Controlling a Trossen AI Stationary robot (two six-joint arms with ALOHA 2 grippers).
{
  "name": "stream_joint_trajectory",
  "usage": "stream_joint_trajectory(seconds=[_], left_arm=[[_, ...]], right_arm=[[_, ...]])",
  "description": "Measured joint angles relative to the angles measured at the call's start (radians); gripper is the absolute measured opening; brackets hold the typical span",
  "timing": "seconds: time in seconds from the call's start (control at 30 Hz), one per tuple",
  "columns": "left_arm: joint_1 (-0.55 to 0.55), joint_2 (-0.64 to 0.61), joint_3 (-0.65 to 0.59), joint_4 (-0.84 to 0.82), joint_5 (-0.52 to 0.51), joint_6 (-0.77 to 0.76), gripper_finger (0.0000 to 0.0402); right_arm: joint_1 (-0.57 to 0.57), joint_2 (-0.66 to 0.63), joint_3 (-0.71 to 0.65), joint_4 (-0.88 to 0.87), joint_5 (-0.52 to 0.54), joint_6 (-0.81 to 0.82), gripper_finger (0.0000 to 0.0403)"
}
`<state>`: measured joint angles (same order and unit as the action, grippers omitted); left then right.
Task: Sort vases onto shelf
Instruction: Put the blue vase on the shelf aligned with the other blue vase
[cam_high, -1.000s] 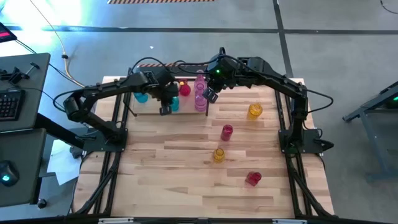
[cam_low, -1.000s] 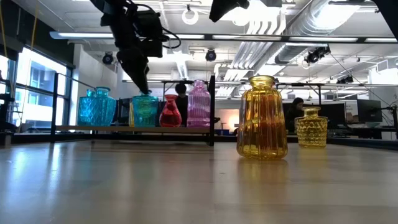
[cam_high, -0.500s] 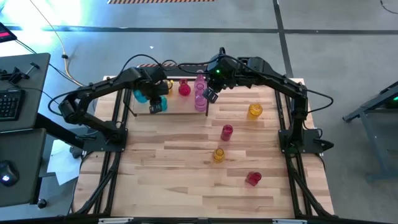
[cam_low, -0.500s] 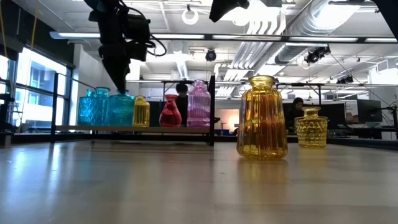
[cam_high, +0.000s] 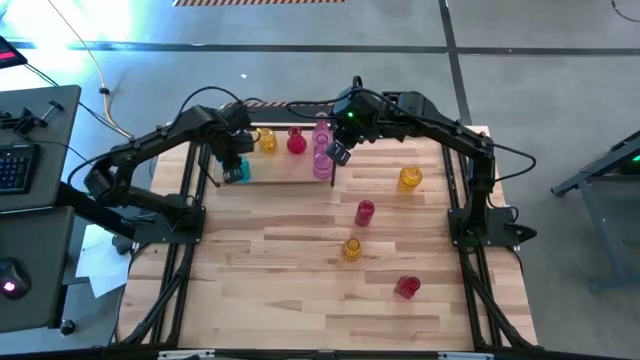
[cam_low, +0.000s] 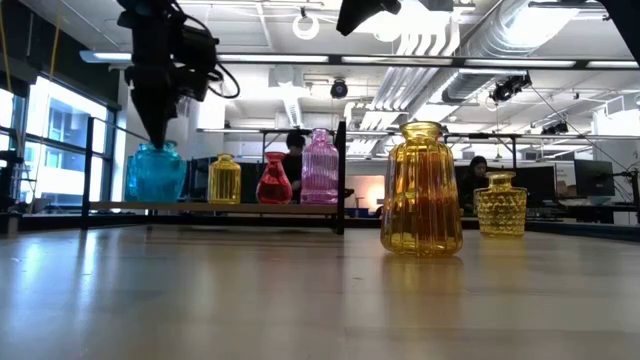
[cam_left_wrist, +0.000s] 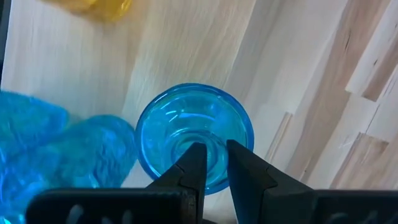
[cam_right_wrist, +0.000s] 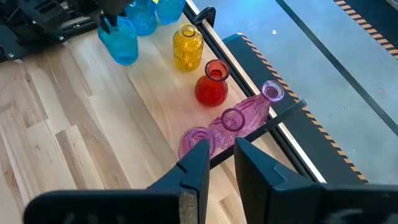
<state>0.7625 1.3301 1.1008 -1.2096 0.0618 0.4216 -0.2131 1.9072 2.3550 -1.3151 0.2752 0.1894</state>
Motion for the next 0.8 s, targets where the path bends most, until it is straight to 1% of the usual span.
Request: stream_joint_trajectory(seconds=[0.2,0.4,0.53,0.67,0.8], left_arm=[[0.037,-0.082,-0.080,0.019,0.008,0.009,0.0044],[0.057,-0.144,-0.104,0.000,-0.008,0.009,0.0044],[0.063,-0.155,-0.103,-0.004,-0.049,0.009,0.0044],[0.062,-0.155,-0.103,-0.010,-0.051,0.009,0.0044],[0.062,-0.155,-0.102,-0.011,-0.050,0.008,0.0044]], right_arm=[[0.000,0.000,0.000,0.003,-0.004,-0.006,0.0055],[0.000,0.000,0.000,0.009,-0.003,-0.006,0.0055],[0.000,0.000,0.000,0.031,-0.006,-0.006,0.0055],[0.000,0.000,0.000,0.056,-0.040,-0.005,0.0055],[0.011,0.000,0.000,0.060,-0.043,-0.003,0.0055]])
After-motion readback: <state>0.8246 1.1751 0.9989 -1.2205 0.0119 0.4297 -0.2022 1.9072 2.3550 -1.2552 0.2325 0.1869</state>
